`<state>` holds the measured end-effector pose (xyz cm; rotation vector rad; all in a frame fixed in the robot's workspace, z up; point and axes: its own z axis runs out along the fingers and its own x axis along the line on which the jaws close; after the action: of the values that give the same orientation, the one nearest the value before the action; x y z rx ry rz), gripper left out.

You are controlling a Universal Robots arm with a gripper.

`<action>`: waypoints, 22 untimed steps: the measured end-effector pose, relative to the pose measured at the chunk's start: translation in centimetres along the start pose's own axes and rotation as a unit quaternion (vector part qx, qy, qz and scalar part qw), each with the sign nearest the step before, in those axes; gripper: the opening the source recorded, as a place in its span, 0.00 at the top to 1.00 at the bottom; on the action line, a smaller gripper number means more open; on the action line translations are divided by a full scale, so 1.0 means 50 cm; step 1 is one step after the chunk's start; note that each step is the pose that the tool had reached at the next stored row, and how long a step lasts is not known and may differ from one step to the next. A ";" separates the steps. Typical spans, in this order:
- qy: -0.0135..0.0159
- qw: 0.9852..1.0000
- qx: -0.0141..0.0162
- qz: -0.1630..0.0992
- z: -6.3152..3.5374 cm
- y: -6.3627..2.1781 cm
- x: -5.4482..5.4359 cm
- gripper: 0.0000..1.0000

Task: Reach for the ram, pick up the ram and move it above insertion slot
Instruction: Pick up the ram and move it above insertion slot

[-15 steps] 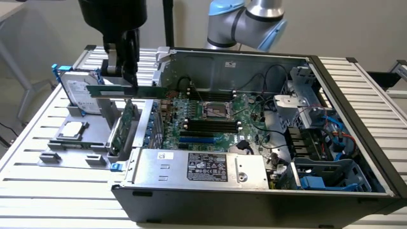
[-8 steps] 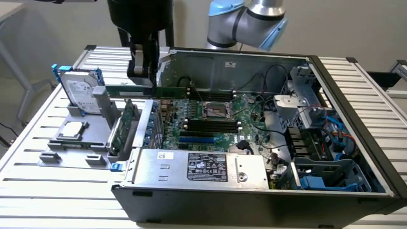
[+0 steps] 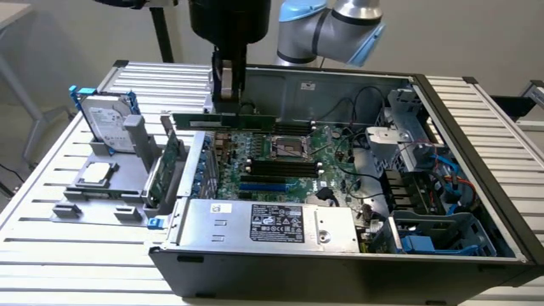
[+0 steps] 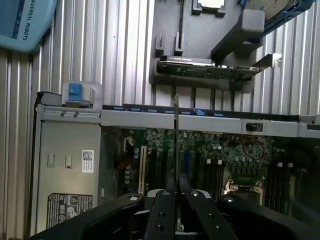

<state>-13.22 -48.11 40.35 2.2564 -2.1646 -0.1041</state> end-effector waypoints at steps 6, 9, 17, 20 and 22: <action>0.000 1.000 0.000 0.000 0.016 -0.049 -0.026 0.87; 0.000 1.000 -0.001 0.000 0.026 -0.071 -0.042 0.87; 0.000 1.000 -0.001 0.000 0.054 -0.123 -0.091 0.87; 0.000 1.000 -0.001 0.000 0.065 -0.141 -0.111 0.87; 0.000 1.000 -0.001 0.000 0.072 -0.153 -0.123 0.87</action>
<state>-6.02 -41.53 36.59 2.2552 -2.1639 -0.1060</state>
